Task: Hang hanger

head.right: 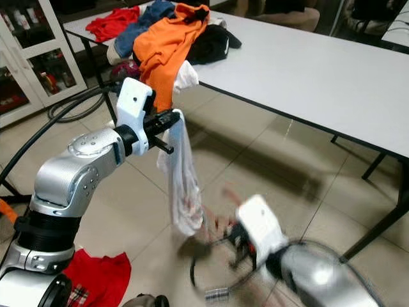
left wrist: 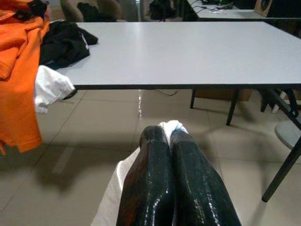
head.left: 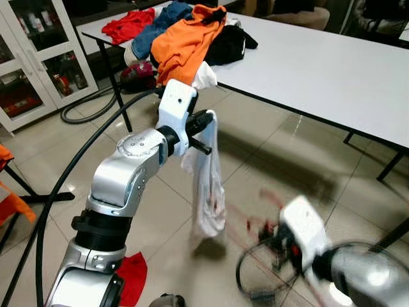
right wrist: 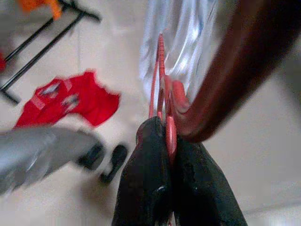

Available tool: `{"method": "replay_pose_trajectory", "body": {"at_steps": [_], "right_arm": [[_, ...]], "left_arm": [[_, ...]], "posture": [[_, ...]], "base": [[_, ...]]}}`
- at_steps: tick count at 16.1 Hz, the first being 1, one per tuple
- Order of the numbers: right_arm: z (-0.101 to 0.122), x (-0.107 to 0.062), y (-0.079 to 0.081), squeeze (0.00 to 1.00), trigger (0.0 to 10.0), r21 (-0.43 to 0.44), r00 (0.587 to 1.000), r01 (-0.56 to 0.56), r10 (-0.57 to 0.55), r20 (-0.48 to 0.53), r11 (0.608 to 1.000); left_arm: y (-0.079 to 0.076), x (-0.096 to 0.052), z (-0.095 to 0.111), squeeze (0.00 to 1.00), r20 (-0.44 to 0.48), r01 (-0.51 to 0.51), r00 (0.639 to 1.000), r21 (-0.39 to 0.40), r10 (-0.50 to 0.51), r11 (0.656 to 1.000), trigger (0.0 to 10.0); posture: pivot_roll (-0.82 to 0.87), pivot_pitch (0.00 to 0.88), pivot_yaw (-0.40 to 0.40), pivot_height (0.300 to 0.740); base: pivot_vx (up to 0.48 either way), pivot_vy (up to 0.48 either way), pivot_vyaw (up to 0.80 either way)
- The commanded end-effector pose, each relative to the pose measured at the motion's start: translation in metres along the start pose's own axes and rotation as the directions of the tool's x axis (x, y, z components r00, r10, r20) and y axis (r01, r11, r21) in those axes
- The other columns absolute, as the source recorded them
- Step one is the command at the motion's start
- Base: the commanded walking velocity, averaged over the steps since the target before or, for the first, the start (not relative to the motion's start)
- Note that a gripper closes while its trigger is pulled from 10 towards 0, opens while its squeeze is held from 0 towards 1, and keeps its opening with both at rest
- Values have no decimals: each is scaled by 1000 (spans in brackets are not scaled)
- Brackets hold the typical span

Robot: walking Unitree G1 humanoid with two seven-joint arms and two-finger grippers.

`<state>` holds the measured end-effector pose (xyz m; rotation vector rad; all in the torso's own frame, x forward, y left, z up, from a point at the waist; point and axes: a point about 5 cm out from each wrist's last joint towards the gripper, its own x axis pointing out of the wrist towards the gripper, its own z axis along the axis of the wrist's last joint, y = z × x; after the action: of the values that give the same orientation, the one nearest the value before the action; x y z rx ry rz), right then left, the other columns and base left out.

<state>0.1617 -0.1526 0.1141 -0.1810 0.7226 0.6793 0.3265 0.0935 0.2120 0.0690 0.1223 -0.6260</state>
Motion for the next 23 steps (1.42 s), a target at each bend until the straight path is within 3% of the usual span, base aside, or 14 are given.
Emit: {"method": "replay_pose_trajectory", "body": {"at_steps": [1, 5, 11, 17, 18, 20, 23], "right_arm": [[0, -2, 2, 0, 10000, 8, 1000, 4, -4, -4, 1000], [7, -3, -9, 0, 10000, 30, 995, 99, -100, 23, 995], [14, 0, -15, 0, 10000, 103, 990, 114, -122, 72, 988], [12, 7, -27, 0, 10000, 199, 971, 212, -229, 69, 957], [13, 6, -29, 0, 10000, 228, 965, 227, -250, 76, 947], [9, 11, -30, 0, 10000, 364, 962, 211, -258, 87, 907], [-12, 21, -24, 0, 10000, 523, 973, 173, -229, 43, 835]], "left_arm": [[4, -1, 10, 0, 36, -22, 999, 22, 21, 1000, 10000], [3, -3, 10, 0, 31, -6, 999, 29, 5, 1000, 10000], [-5, -4, 10, 0, 30, 26, 999, 30, -27, 999, 10000], [-13, -10, 15, 0, 42, 88, 995, 27, -89, 996, 10000], [-11, -10, 14, 0, 38, 75, 996, 27, -76, 997, 10000], [-14, -9, 18, 0, 47, 92, 995, 20, -93, 996, 10000], [-19, -8, 24, 0, 69, 110, 991, 19, -111, 994, 10000]], "posture": [[-232, 0, 89, 740], [-226, 3, 87, 740], [-219, 3, 80, 740], [-205, 6, 71, 740], [-206, 8, 71, 740], [-211, 8, 73, 740], [-208, 9, 67, 740]], "base": [[0, 0, 0], [0, 0, 0], [0, 0, 0], [0, 0, 0], [0, 0, 0], [0, 0, 0], [0, 0, 0]]}}
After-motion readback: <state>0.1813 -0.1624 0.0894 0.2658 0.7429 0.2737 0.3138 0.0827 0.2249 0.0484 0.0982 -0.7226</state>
